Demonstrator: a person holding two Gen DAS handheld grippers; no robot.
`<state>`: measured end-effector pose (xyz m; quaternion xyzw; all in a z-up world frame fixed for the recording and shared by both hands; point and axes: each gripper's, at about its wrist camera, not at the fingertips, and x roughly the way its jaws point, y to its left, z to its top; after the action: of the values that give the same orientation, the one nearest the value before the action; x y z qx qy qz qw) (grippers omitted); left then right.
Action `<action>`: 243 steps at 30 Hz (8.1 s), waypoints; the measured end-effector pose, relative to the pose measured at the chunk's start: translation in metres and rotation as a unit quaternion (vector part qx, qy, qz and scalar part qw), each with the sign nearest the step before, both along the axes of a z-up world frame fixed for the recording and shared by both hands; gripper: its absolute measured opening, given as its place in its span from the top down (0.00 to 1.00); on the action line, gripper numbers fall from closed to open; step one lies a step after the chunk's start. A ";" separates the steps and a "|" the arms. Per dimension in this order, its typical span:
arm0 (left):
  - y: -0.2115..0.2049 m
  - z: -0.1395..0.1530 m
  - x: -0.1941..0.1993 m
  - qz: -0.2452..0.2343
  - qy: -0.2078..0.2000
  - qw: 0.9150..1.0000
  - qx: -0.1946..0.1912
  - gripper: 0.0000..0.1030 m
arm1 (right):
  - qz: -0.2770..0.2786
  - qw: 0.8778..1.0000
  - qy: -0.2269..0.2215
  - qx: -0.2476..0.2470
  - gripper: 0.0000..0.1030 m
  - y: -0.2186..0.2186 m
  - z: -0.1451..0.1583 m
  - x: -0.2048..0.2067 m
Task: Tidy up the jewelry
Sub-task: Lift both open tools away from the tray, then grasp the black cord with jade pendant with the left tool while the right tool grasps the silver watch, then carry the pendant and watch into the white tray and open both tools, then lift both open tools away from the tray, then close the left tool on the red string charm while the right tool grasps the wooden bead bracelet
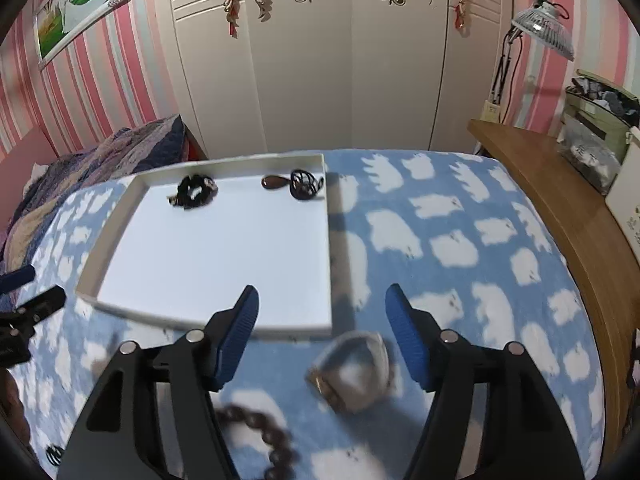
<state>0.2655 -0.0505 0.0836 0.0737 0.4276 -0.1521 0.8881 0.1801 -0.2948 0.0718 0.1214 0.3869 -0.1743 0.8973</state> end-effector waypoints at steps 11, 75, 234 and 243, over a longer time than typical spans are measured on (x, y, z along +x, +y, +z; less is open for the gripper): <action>0.007 -0.025 -0.040 0.007 0.020 0.999 -0.048 0.03 | -0.012 1.000 0.013 0.022 0.35 0.007 -0.038 -0.036; -0.015 -0.105 -0.034 -0.020 0.080 0.995 -0.063 0.77 | 0.015 0.999 0.043 0.001 0.79 0.016 -0.083 -0.014; -0.026 -0.117 -0.062 -0.006 0.053 0.998 0.033 0.52 | 0.020 0.998 0.062 0.010 0.67 0.063 -0.089 -0.040; -0.017 -0.111 -0.054 0.017 0.066 0.998 0.013 0.94 | 0.027 0.998 0.053 0.017 0.79 0.066 -0.086 -0.035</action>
<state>0.2120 -0.0676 -0.0278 0.0682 0.4888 -0.1362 0.8590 0.1453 -0.2285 -0.0145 0.1164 0.4402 -0.1499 0.8776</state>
